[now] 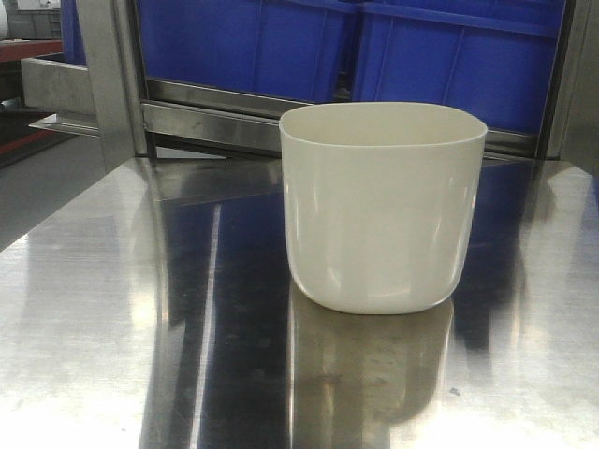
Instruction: Move white bin to right shelf second layer
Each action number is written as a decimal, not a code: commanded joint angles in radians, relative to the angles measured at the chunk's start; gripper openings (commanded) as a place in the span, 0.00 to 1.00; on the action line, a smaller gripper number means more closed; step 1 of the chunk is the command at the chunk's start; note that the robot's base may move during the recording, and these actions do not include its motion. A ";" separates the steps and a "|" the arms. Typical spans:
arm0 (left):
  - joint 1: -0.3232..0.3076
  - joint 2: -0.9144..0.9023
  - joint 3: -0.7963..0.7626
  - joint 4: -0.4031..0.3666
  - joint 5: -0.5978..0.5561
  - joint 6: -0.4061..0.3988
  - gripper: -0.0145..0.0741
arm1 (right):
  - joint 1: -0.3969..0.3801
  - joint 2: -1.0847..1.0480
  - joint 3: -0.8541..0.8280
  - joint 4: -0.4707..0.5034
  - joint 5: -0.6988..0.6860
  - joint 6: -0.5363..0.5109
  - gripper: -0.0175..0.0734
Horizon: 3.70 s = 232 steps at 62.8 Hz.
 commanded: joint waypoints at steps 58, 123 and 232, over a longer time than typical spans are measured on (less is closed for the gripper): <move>-0.006 -0.015 0.027 -0.005 -0.081 -0.005 0.26 | 0.270 0.455 -0.649 0.263 0.295 -0.041 0.61; -0.006 -0.015 0.027 -0.005 -0.081 -0.005 0.26 | 0.204 0.460 -0.633 0.310 0.265 -0.241 0.25; -0.006 -0.015 0.027 -0.005 -0.081 -0.005 0.26 | -0.416 -0.421 -0.066 0.629 0.131 -0.835 0.25</move>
